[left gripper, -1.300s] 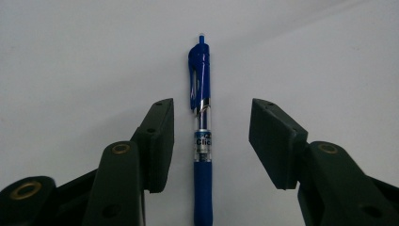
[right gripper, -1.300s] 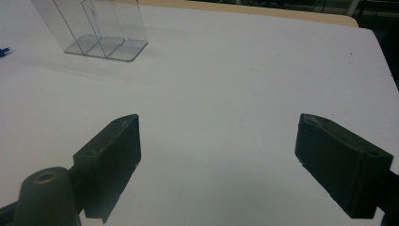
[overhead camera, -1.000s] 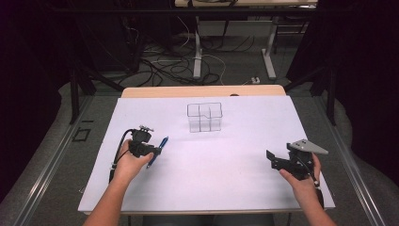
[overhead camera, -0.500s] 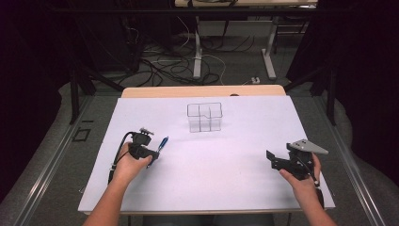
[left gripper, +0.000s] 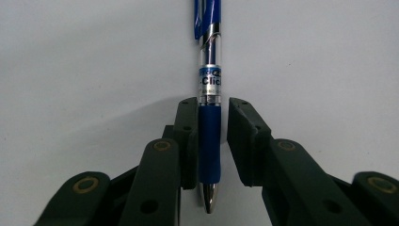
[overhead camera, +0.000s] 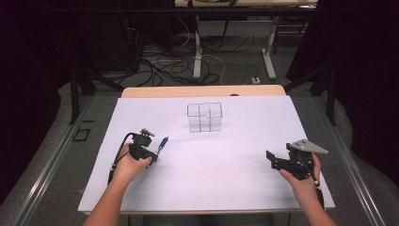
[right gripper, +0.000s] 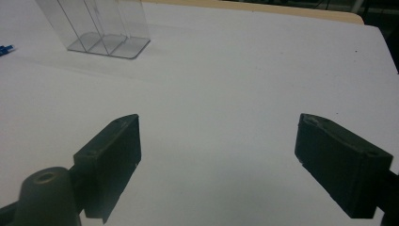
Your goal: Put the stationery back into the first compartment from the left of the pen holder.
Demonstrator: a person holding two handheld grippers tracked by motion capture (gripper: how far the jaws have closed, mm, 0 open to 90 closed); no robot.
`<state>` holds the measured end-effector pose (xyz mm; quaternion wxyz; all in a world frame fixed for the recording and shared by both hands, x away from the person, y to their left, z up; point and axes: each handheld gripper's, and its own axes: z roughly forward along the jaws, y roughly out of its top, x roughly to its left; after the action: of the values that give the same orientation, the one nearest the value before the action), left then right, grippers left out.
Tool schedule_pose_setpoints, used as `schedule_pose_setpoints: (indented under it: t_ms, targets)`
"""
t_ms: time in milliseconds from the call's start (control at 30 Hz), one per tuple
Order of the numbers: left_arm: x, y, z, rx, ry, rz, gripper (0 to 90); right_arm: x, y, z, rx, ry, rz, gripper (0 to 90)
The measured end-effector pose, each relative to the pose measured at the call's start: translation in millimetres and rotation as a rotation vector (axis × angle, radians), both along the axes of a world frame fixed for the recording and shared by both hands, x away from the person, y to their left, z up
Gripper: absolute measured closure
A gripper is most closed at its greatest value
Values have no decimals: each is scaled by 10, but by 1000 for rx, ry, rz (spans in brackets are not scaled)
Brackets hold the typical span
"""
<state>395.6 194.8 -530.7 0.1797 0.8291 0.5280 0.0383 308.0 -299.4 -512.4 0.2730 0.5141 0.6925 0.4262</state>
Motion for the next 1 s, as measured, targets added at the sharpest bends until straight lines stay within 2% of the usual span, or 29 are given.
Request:
schedule_pose_setpoints:
  t_ms: [300, 533, 567, 600, 700, 733, 867, 933, 967, 1000]
  targets:
    - [12, 5, 1, -10, 18, 26, 795, 1, -1, -2, -1, 3, -1, 145]
    - [38, 54, 7, -46, 48, 57, 797, 4, -10, -4, -2, 3, 2, 145]
    - [43, 76, 17, -61, 55, 64, 798, 4, -10, -4, -2, 3, 1, 145]
    - [40, 81, 19, -73, 56, 72, 798, 14, -1, -17, 3, -16, -8, 146]
    - [34, 91, 39, -84, 59, 83, 798, 0, -13, 1, -7, 13, 4, 146]
    - [32, 95, 47, -83, 60, 80, 799, 14, 0, -17, 2, -15, -7, 146]
    - [22, 92, 81, -96, 61, 69, 799, 14, -1, -16, -1, -15, -6, 146]
    - [12, 85, 96, -108, 57, 66, 799, 6, -9, -6, -4, 2, 0, 146]
    - [8, 82, 110, -116, 63, 66, 799, 14, 0, -18, 3, -16, -7, 146]
    - [2, 81, 122, -123, 65, 58, 799, 4, -7, -5, -2, 1, 0, 146]
